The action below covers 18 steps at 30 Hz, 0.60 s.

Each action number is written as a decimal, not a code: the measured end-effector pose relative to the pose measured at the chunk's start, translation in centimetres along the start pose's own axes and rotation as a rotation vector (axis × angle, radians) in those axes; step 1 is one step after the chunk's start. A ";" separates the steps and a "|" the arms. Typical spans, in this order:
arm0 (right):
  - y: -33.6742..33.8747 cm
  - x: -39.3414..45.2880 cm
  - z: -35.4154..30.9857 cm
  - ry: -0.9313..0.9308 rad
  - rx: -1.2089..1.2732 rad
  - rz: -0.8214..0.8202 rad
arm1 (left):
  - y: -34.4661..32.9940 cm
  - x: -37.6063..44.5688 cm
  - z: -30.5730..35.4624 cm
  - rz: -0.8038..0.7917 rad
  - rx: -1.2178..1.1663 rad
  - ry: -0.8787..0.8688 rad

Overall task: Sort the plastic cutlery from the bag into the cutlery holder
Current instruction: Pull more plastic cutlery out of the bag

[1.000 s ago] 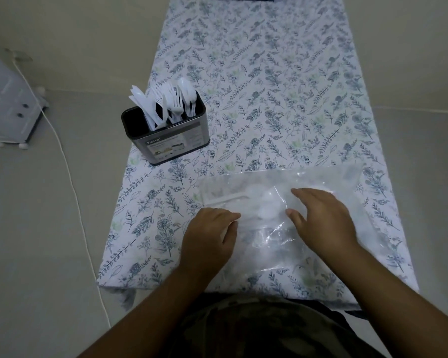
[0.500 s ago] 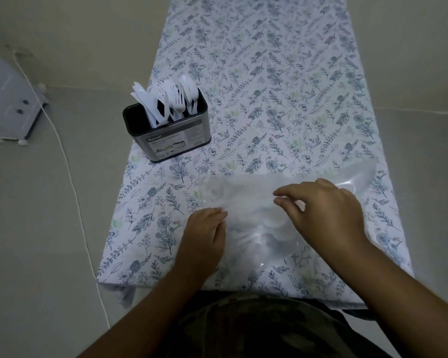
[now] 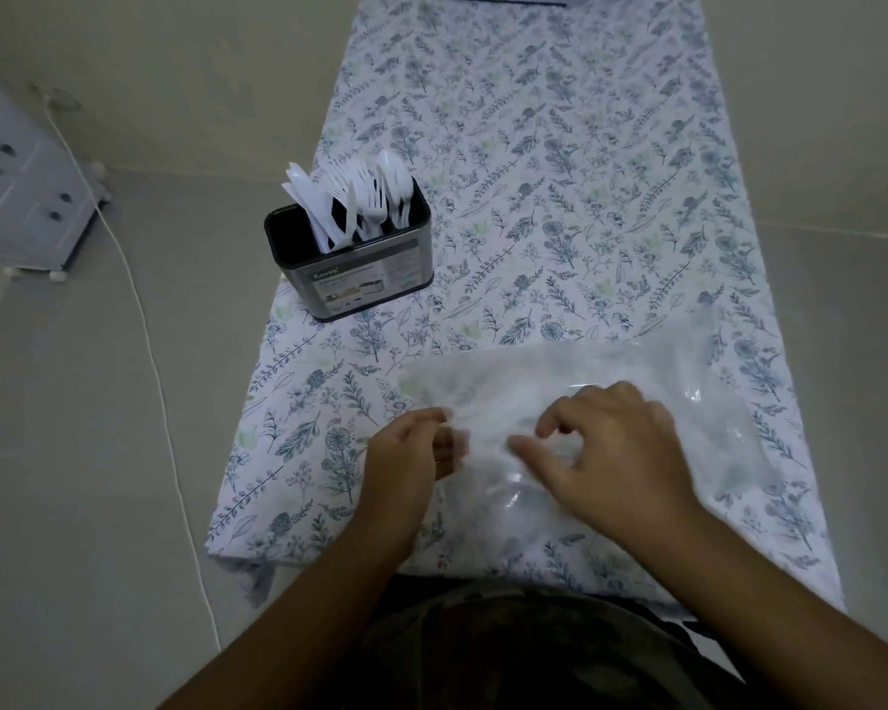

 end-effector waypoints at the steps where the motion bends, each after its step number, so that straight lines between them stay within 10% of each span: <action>1: -0.5 0.0 -0.9 0.006 -0.048 -0.097 | -0.3 -0.2 0.3 -0.033 0.007 -0.013; 8: -2.4 1.0 -2.2 -0.005 -0.162 -0.264 | -0.8 -0.4 0.5 -0.314 0.190 -0.153; 18: -4.5 0.3 -0.1 -0.116 0.296 -0.036 | -0.6 3.3 -2.7 -0.476 1.150 -0.613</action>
Point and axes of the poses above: each hand's wrist, its own x-axis towards the middle knuckle, its own y-axis out of the back of the hand, z = x × y, the point moved 1 cm from there along x, towards the middle knuckle, and after that the axes turned 11 degrees about -x, right-handed, at the moved point
